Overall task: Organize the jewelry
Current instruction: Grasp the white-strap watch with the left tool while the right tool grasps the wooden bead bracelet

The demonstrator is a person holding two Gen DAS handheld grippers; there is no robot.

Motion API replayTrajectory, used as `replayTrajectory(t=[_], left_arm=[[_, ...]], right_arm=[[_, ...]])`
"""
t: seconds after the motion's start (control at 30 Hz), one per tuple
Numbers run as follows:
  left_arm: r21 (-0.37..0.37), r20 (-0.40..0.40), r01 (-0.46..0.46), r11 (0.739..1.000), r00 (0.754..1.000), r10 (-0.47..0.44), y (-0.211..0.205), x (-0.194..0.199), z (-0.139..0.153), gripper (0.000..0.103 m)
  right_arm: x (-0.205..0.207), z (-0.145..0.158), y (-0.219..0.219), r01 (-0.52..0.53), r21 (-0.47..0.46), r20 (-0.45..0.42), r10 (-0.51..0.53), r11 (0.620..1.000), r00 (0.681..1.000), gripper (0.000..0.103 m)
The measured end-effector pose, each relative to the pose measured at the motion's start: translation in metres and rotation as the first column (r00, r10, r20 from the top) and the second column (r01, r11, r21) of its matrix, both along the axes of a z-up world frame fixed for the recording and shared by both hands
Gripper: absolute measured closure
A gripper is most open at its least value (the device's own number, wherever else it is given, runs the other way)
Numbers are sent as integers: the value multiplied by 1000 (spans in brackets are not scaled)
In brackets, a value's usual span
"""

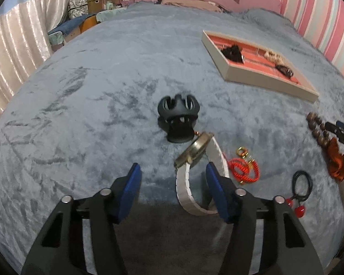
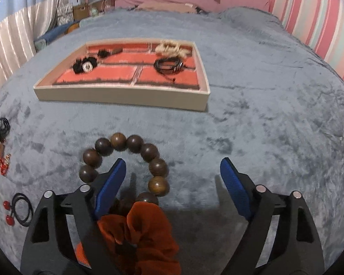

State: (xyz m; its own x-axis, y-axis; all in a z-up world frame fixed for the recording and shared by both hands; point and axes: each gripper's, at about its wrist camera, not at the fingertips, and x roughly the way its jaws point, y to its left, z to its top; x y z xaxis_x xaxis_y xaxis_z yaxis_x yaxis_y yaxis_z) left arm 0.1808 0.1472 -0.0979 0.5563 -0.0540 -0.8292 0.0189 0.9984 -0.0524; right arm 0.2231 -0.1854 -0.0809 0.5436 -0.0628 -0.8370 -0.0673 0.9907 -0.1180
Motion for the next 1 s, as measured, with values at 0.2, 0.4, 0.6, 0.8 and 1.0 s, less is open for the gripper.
replayTrajectory(t=[0.2, 0.4, 0.6, 0.8, 1.0], left_arm=[[5, -11, -8, 1000, 1000, 8, 3, 6, -7, 66], [14, -9, -26, 1000, 1000, 26, 7, 6, -8, 83], [6, -6, -31, 999, 999, 31, 10, 5, -8, 93], [6, 9, -33, 999, 999, 33, 8, 2, -4, 97], [19, 32, -45, 999, 998, 45, 7, 0, -1, 97]], right_arm=[[9, -17, 2, -4, -3, -61, 3, 1000, 998, 44], [11, -20, 2, -14, 21, -79, 16, 1000, 997, 66], [11, -20, 4, -29, 40, -91, 32, 999, 995, 81], [10, -17, 2, -35, 58, -89, 41, 998, 995, 83], [6, -6, -2, -38, 74, -42, 41, 996, 998, 83]])
